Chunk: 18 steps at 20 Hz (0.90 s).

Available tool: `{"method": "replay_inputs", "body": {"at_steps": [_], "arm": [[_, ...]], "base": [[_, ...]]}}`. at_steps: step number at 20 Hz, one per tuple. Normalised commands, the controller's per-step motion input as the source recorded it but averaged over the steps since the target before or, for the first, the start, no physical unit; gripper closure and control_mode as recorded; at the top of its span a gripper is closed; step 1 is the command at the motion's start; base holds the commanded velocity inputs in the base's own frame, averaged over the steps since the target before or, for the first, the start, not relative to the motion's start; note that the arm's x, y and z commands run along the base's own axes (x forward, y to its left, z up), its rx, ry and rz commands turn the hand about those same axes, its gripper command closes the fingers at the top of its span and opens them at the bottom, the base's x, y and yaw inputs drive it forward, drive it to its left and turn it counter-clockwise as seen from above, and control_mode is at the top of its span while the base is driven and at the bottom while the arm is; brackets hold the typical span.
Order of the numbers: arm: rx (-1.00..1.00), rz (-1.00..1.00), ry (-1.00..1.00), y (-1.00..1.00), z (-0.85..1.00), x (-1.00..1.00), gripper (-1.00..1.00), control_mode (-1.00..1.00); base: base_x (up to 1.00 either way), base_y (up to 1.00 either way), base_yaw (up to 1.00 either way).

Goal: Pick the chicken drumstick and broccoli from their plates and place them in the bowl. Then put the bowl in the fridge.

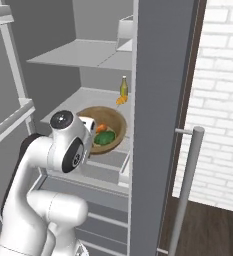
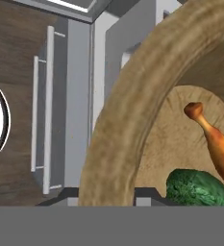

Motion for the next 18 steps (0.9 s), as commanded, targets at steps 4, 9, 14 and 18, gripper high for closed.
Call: {"method": "replay_inputs", "body": {"at_steps": [4, 9, 14, 18], "arm": [[0.0, 0.0, -0.01, 0.35, 0.01, 1.0, 1.0, -1.0], [0.0, 0.0, -0.06, 0.0, 0.0, 1.0, 1.0, -1.0], [0.0, -0.01, 0.0, 0.0, 0.0, 0.99, 1.0, -1.0], [0.0, -0.03, 0.0, 0.0, -0.01, 0.9, 1.0, -1.0]], "base": [[0.0, 0.0, 0.0], [0.0, 0.0, 0.0], [0.0, 0.0, 0.0], [0.0, 0.0, 0.0]]}}
